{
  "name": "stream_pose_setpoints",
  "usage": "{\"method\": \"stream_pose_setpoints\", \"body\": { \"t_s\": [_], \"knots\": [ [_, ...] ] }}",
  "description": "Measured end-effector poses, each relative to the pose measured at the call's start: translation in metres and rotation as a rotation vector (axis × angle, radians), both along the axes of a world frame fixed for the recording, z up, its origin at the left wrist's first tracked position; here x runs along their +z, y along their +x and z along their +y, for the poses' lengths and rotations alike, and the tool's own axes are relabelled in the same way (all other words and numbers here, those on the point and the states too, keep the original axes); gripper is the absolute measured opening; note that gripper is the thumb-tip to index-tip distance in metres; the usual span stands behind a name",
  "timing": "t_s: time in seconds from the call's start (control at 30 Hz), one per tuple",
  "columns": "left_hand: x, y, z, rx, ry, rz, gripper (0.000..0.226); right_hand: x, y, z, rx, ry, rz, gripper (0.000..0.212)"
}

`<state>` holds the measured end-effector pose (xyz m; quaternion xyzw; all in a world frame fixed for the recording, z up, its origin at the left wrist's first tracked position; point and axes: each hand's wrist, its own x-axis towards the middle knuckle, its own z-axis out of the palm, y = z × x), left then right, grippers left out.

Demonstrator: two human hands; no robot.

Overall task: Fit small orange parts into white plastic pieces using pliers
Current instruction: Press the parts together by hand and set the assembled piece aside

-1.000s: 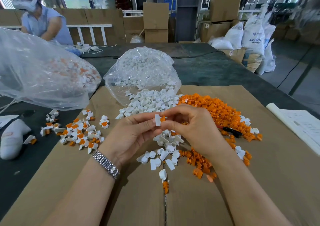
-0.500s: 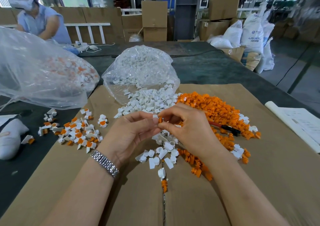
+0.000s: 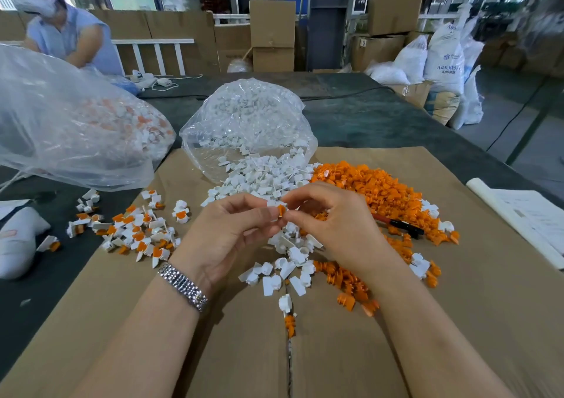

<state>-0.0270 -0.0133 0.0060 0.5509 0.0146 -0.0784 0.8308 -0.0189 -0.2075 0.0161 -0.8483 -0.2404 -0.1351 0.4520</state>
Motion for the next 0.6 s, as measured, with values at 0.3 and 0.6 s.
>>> {"method": "stream_pose_setpoints", "body": {
  "t_s": [0.3,0.6],
  "knots": [
    [-0.003,0.004,0.006,0.022,-0.077,0.049,0.008,-0.004,0.011,-0.033,-0.662,-0.699,0.368,0.063],
    [-0.006,0.007,0.007,0.031,-0.093,0.05,0.016,0.004,0.015,-0.03,-0.635,-0.831,0.34,0.038]
  ]
}}
